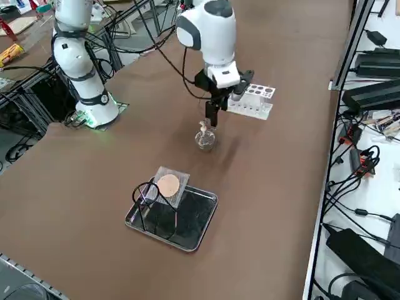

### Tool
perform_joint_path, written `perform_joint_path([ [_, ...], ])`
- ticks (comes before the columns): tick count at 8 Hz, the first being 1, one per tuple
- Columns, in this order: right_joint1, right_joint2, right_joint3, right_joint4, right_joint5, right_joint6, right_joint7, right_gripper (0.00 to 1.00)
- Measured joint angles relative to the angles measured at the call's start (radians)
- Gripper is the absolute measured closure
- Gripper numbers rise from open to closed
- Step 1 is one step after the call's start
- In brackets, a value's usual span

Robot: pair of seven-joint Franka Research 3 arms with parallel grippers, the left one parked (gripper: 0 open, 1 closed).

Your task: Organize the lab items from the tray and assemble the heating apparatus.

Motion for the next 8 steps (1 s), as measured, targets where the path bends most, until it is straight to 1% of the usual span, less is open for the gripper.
perform_joint_path([
  [2, -0.084, 0.005, 0.002, 0.104, 0.000, -0.053, -0.017, 0.00],
  [5, -0.173, 0.051, 0.005, 0.225, 0.000, -0.145, -0.019, 0.00],
  [6, -0.197, 0.063, 0.006, 0.247, -0.001, -0.157, -0.027, 0.00],
  [8, -0.240, 0.074, 0.011, 0.257, -0.002, -0.158, -0.059, 0.00],
])
